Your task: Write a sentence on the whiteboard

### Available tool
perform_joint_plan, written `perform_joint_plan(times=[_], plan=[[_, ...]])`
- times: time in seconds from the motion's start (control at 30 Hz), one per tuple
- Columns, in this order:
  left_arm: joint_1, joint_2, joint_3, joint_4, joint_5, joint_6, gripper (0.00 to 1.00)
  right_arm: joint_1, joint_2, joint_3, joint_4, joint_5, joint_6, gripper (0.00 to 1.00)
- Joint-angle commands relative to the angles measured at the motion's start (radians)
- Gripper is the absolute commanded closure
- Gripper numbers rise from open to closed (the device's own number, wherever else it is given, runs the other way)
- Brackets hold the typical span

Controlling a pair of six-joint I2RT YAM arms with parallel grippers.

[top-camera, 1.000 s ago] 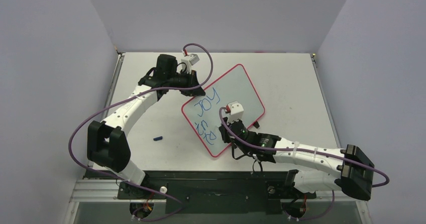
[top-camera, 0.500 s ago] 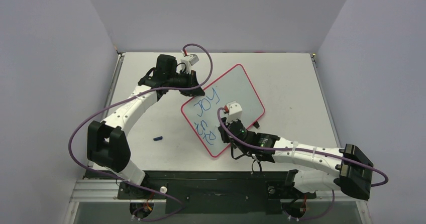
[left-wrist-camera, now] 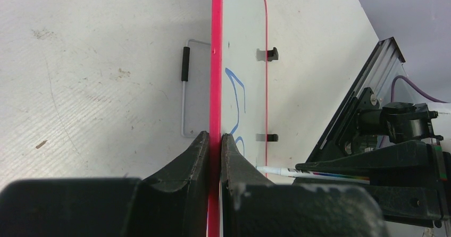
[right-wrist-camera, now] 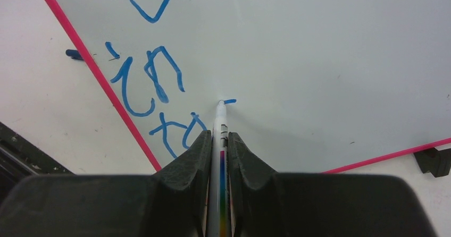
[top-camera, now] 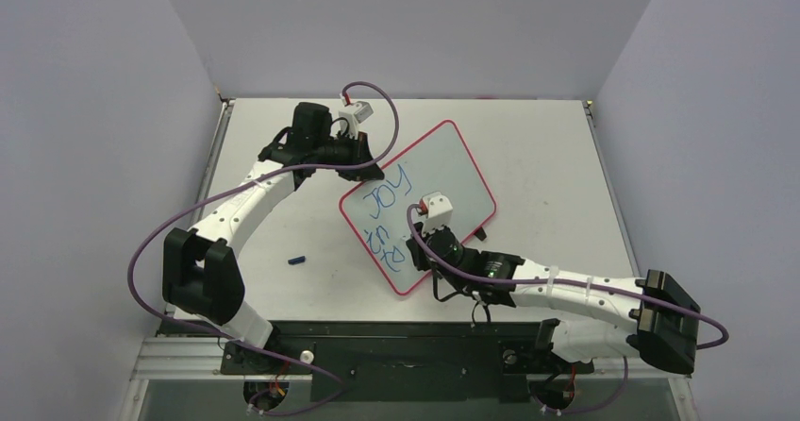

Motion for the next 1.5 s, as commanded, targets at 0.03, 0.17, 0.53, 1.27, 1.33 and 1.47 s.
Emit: perform_joint_plan(times=[0.03,0.17,0.53,1.27,1.33,1.47], plan=[[-0.002,-0.064,0.013,0.05,-0.023,0.041,1.0,0.027,0.008,-0.035,0.043,-0.031,0.037,1.0],[-0.002,-0.064,0.014,0.05,-0.024,0.041,1.0,0.038,-0.001,-0.054,0.041,-0.022,0.05,1.0],[-0.002,-0.069,0.013,0.05,-0.025,0.041,1.0,0.041,-0.034,-0.097,0.005,0.015,0.07,1.0],[-0.003,-0.069,0.01,0.049,-0.026,0.042,1.0,-0.004,0.02,0.064,-0.071,0.068,-0.044,1.0],[-0.003,-0.069,0.011,0.049,-0.026,0.042,1.0,-0.004,0.031,0.079,-0.068,0.065,-0.049,1.0],[-0.003,-0.069,0.01,0.049,-0.026,0.042,1.0,-0.005,0.042,0.101,-0.068,0.061,-0.057,1.0]])
